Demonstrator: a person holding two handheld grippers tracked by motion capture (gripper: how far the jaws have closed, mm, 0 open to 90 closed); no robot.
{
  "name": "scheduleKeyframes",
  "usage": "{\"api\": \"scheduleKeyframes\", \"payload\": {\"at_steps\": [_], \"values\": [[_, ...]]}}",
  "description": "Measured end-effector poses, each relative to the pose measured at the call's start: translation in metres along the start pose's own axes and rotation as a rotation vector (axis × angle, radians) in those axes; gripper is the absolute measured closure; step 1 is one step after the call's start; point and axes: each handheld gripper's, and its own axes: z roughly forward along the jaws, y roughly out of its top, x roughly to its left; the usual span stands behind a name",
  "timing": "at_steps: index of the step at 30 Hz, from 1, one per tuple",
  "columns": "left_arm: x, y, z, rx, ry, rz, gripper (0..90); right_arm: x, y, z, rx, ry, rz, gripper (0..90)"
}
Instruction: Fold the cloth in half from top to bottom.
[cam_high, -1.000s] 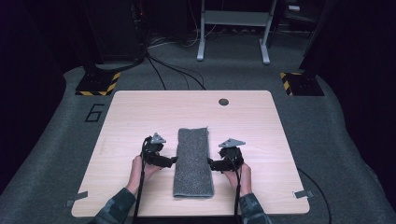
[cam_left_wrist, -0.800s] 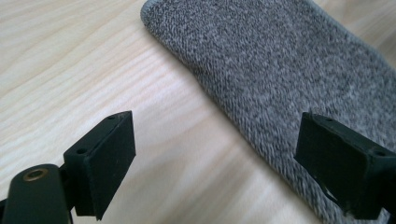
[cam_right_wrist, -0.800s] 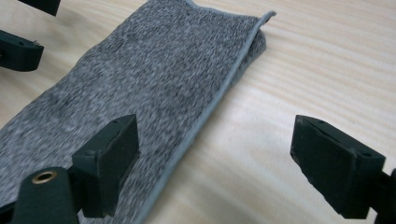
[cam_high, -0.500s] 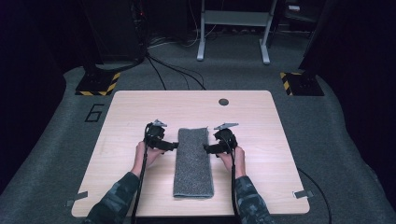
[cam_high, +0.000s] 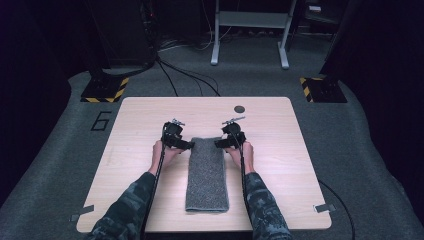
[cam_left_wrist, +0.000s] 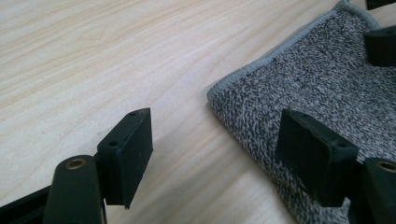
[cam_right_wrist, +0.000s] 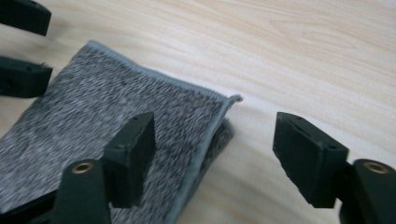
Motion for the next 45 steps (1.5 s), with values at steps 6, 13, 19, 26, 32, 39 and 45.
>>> {"api": "scheduleKeyframes", "payload": {"at_steps": [6,13,19,26,32,39,45], "values": [[-0.001,0.0,0.009,0.013,-0.008,0.024,34.7,-0.001,-0.001,0.014,0.025,-0.02,-0.01,40.1],[-0.007,0.0,0.009,0.015,0.015,0.057,46.2,0.004,-0.001,0.013,0.042,-0.04,-0.041,53.5],[-0.013,-0.002,0.01,0.008,0.046,0.112,55.1,0.008,-0.002,0.013,0.045,-0.035,-0.062,66.3],[-0.016,-0.003,0.01,-0.004,0.023,0.114,70.6,0.008,-0.004,0.012,0.036,0.014,-0.049,81.4],[-0.016,-0.005,0.01,-0.016,-0.005,0.098,83.3,0.007,-0.006,0.012,0.022,0.037,-0.038,84.4],[-0.018,-0.007,0.01,-0.029,-0.006,0.093,87.3,0.008,-0.009,0.012,0.003,0.026,-0.039,85.3],[-0.017,-0.008,0.011,-0.039,-0.011,0.074,87.5,0.008,-0.011,0.012,-0.013,0.028,-0.03,85.5]]}}
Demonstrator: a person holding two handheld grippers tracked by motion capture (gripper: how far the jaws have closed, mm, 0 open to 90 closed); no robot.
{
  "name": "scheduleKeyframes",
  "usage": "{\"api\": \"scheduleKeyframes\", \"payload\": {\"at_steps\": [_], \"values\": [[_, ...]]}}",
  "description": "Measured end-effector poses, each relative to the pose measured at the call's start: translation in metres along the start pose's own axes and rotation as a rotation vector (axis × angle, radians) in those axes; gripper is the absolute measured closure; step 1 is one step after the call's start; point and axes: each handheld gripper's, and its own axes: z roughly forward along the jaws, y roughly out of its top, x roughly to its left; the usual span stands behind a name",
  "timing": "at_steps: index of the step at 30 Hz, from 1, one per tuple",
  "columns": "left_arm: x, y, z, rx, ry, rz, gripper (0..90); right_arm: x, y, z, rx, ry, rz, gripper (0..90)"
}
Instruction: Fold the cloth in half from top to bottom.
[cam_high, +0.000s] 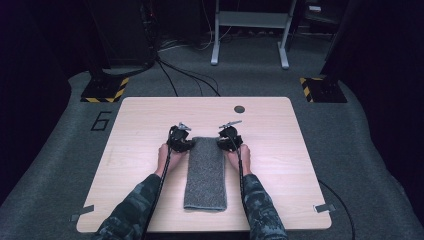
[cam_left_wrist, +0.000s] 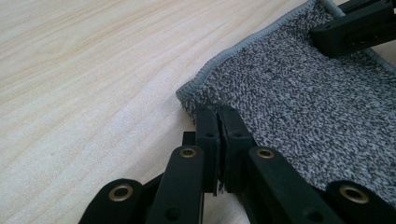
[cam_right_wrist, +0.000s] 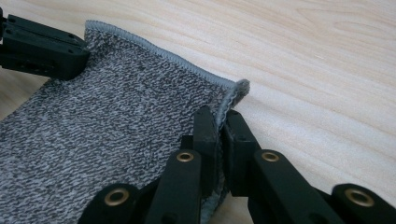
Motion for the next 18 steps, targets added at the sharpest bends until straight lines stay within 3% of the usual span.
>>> {"api": "scheduleKeyframes", "payload": {"at_steps": [8,11,15,18], "values": [[-0.003,-0.001,-0.009,-0.013,-0.01,-0.01,88.7,-0.003,-0.003,-0.006,-0.039,0.04,0.042,85.9],[-0.003,0.003,-0.017,-0.064,-0.023,-0.027,88.7,-0.003,-0.001,-0.017,-0.07,0.031,0.018,85.9],[-0.002,0.009,-0.027,-0.101,-0.012,-0.018,88.6,-0.002,0.006,-0.027,-0.111,0.039,-0.002,85.8],[-0.002,0.012,-0.032,-0.117,-0.002,-0.009,88.7,-0.001,0.011,-0.03,-0.113,0.037,-0.021,85.8]]}}
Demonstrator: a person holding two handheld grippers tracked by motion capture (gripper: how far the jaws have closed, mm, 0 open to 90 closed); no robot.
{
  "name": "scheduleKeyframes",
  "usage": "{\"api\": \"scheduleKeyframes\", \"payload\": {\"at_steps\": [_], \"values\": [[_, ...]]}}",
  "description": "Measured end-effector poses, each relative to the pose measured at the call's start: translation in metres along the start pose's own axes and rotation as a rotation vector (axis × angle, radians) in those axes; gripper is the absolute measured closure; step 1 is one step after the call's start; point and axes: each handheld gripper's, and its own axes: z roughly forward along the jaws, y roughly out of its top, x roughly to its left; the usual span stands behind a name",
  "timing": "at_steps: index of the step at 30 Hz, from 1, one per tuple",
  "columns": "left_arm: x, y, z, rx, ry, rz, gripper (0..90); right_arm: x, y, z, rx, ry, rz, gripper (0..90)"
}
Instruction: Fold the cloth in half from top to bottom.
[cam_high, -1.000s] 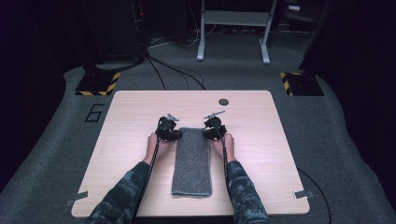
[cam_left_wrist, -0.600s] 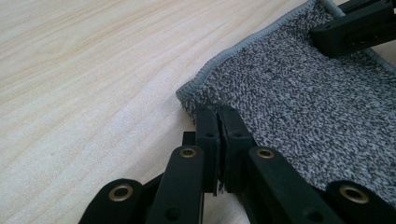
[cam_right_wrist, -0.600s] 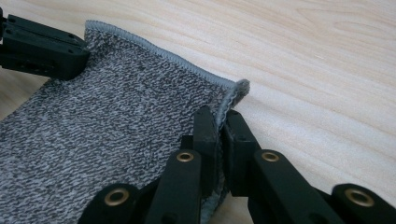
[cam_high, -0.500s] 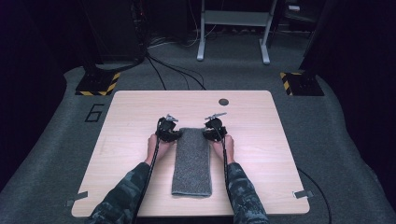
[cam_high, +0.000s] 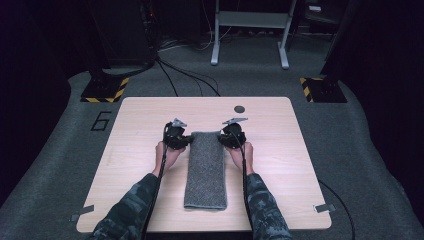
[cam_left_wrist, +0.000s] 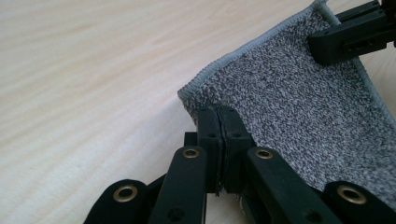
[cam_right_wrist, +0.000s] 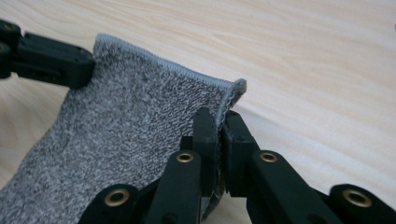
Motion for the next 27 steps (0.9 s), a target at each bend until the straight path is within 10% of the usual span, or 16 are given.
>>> {"api": "scheduleKeyframes", "payload": {"at_steps": [18,27], "values": [[0.002,0.044,-0.048,-0.156,0.065,0.063,88.7,0.008,0.054,-0.047,-0.162,-0.002,-0.104,85.5],[-0.013,0.029,-0.062,-0.185,0.027,0.102,88.6,0.021,0.036,-0.06,-0.192,-0.001,-0.164,84.9]]}}
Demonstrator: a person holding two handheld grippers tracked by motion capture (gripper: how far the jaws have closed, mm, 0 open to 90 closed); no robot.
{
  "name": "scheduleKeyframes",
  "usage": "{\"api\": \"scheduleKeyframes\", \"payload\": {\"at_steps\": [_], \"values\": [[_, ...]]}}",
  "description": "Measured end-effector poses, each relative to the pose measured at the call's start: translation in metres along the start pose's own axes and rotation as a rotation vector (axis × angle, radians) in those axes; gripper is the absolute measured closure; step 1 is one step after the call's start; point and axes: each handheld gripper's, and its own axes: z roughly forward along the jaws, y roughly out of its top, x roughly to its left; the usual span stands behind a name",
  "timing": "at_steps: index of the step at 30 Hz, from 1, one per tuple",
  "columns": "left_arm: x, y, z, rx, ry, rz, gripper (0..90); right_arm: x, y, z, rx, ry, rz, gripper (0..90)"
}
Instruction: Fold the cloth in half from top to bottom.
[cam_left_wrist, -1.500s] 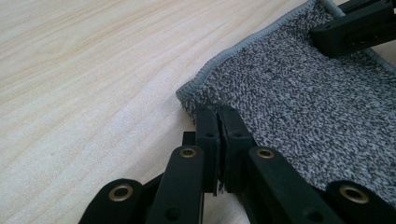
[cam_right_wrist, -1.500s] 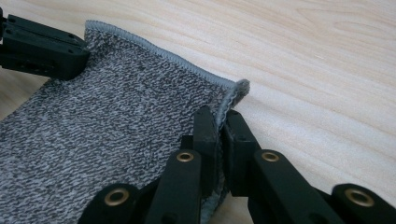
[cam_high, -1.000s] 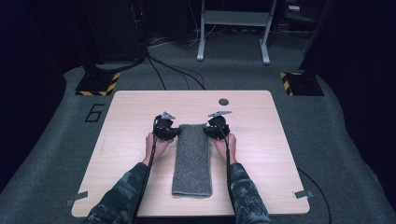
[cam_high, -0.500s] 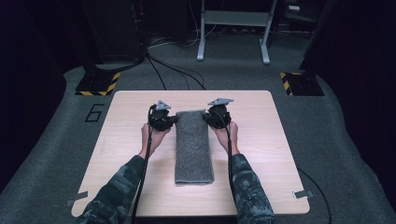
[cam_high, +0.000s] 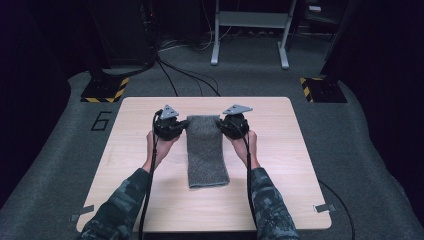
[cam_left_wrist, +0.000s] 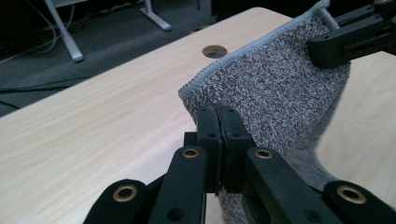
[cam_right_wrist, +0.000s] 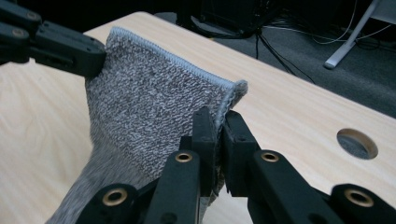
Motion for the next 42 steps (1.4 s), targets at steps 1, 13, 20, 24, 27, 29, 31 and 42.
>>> {"api": "scheduleKeyframes", "payload": {"at_steps": [1,13,20,24,27,29,31,42], "values": [[0.0,0.0,0.0,0.0,0.0,0.0,88.6,0.0,0.0,0.0,0.0,0.0,0.0,84.9],[-0.02,-0.034,-0.007,0.027,-0.077,0.008,88.2,0.013,-0.041,-0.013,0.023,0.045,-0.03,84.0],[-0.027,-0.057,-0.006,0.061,-0.107,-0.008,87.5,0.025,-0.062,-0.016,0.049,0.054,-0.053,83.6],[-0.031,-0.065,-0.004,0.076,-0.115,-0.013,87.4,0.029,-0.071,-0.015,0.073,0.057,-0.071,83.4],[-0.032,-0.071,-0.004,0.085,-0.129,-0.022,87.4,0.031,-0.075,-0.015,0.073,0.059,-0.073,83.2],[-0.034,-0.074,-0.005,0.099,-0.145,-0.02,87.0,0.034,-0.08,-0.017,0.088,0.061,-0.07,82.8],[-0.036,-0.075,-0.005,0.099,-0.147,-0.016,86.7,0.035,-0.083,-0.017,0.093,0.06,-0.073,82.7],[-0.047,-0.099,-0.007,0.171,-0.234,-0.054,68.7,0.043,-0.106,-0.028,0.144,0.069,-0.078,73.8]]}}
